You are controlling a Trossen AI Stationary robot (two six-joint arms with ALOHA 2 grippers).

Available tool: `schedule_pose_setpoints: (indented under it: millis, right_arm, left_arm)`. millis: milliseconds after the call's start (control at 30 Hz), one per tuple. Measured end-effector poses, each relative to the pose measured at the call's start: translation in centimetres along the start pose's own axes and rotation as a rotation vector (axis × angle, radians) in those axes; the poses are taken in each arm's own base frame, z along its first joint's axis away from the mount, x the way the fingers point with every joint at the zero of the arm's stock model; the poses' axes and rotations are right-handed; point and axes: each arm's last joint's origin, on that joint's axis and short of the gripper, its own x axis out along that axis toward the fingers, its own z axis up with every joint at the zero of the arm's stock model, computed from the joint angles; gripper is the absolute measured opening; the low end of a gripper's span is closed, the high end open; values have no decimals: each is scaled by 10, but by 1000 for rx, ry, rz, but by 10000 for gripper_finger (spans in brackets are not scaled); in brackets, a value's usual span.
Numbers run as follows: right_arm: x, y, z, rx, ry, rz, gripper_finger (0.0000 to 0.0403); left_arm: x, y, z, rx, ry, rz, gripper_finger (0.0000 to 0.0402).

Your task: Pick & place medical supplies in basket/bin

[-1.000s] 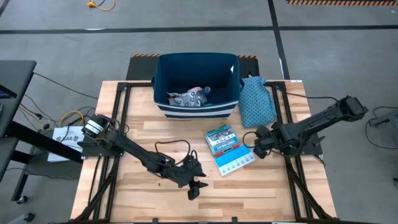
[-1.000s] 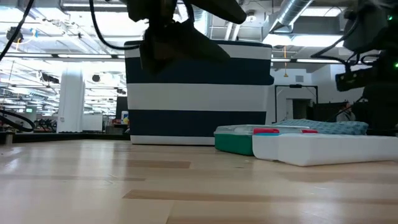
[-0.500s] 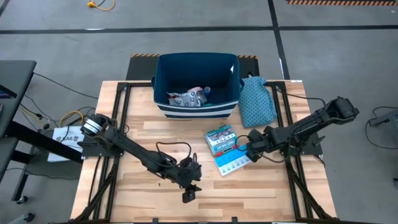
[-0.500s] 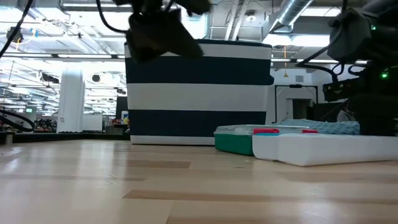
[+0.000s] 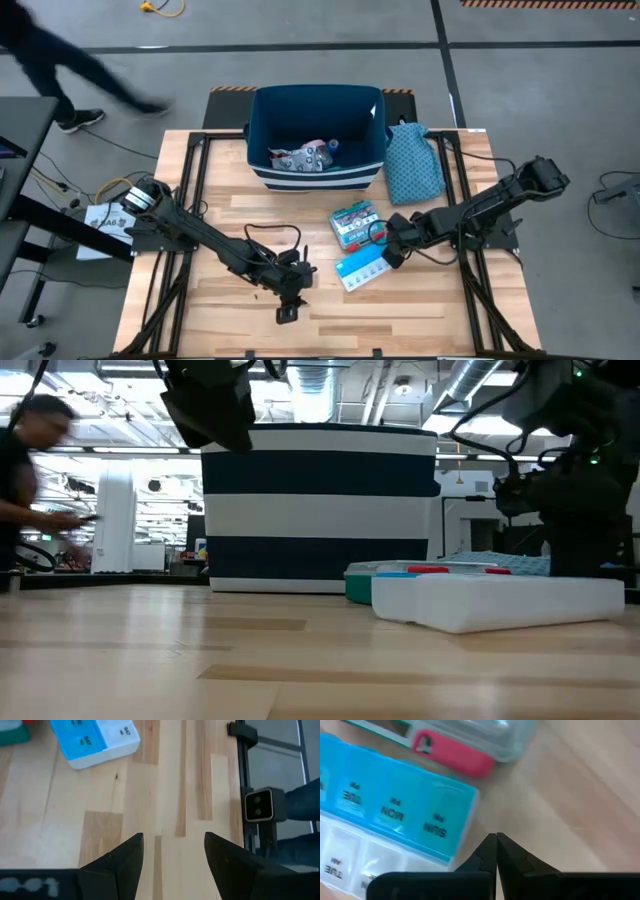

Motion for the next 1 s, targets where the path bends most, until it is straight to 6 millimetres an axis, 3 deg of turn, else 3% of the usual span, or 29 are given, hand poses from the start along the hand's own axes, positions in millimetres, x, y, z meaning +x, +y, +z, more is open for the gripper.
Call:
schedule_pose_setpoints:
  millis: [300, 467, 667, 867, 1000]
  right_arm:
    - [12, 22, 1, -19, 29, -15, 0]
    - [14, 35, 5, -31, 24, -16, 0]
    - [13, 44, 9, -24, 15, 30, 0]
    - [13, 43, 7, -33, 22, 17, 0]
    - [13, 41, 6, -47, 35, -8, 0]
  left_arm:
    - [0, -5, -7, -38, 49, -28, 199]
    - [7, -8, -23, -129, 14, -64, 199]
    - [16, -12, -56, -348, -183, -138, 199]
    - [28, -5, -92, -742, -415, -178, 199]
    - [30, 2, -96, -923, -547, -169, 199]
